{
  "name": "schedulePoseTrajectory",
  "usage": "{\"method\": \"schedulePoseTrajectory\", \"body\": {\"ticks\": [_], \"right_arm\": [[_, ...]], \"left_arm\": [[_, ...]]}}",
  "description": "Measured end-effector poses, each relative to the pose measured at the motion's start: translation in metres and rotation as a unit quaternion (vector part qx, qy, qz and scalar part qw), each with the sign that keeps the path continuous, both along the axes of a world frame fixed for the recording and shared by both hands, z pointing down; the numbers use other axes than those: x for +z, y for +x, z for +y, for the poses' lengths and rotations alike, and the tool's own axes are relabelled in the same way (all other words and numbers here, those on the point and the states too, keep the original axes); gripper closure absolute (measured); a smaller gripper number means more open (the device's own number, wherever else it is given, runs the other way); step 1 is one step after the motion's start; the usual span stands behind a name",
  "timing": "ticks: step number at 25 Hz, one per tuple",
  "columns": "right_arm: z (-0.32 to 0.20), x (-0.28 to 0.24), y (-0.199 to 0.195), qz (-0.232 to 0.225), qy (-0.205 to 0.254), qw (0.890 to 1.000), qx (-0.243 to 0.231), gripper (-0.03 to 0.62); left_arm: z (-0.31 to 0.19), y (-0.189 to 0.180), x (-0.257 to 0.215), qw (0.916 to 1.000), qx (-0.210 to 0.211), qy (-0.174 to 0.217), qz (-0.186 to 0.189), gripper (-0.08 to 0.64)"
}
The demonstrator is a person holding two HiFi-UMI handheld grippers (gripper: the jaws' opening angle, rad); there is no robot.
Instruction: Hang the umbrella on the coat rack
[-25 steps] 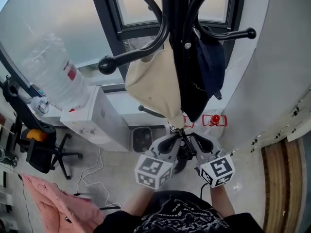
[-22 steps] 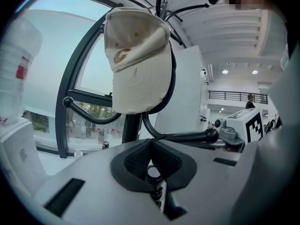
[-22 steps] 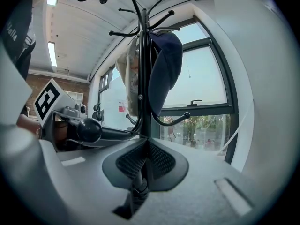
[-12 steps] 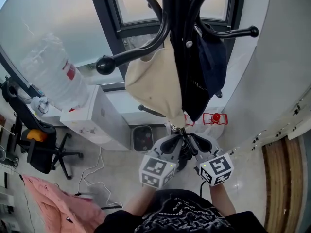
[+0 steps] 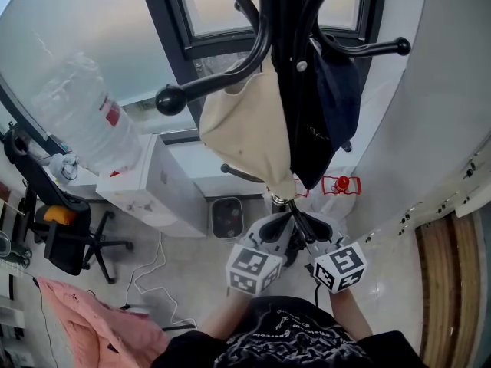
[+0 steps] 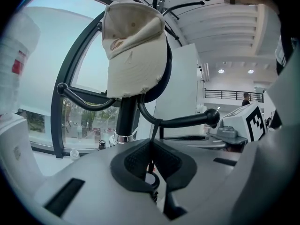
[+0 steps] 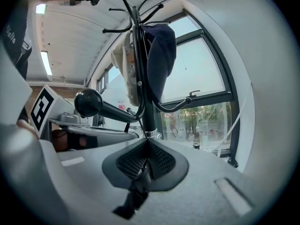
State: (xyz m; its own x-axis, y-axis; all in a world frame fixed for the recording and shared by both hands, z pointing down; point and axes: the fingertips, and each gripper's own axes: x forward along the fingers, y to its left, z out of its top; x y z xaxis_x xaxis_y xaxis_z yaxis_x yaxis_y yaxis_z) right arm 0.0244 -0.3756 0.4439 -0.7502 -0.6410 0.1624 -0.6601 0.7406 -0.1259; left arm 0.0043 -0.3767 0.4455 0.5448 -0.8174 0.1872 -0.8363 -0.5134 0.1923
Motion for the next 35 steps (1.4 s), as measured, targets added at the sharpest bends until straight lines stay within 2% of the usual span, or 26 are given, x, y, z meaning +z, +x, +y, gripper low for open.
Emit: {"method": "schedulePoseTrajectory", "body": {"ticks": [13, 22, 25, 29, 32, 35], "right_arm": [[0.007, 0.01, -0.003, -0.016, -0.029, 0.999, 0.006, 0.583], [0.008, 0.008, -0.003, -0.046, -0.039, 0.998, -0.002, 0.578], [0.009, 0.008, -0.003, -0.06, -0.048, 0.997, -0.005, 0.578], [0.011, 0.008, 0.003, -0.07, -0.051, 0.996, 0.004, 0.516], [0.012, 0.009, 0.009, -0.069, -0.054, 0.996, 0.013, 0.463], [0.017, 0.008, 0.015, -0.071, -0.052, 0.996, 0.021, 0.439]], "left_arm": [[0.005, 0.001, 0.004, 0.9993, 0.004, 0.006, 0.038, 0.549], [0.01, -0.003, 0.002, 0.9982, -0.003, 0.006, 0.06, 0.545], [0.011, -0.01, 0.004, 0.9977, -0.014, 0.0, 0.066, 0.473], [0.015, -0.013, 0.006, 0.9972, -0.01, -0.006, 0.074, 0.419], [0.02, -0.012, 0.007, 0.9971, -0.006, -0.009, 0.075, 0.418], [0.026, -0.008, 0.007, 0.9973, 0.0, -0.01, 0.073, 0.417]]}}
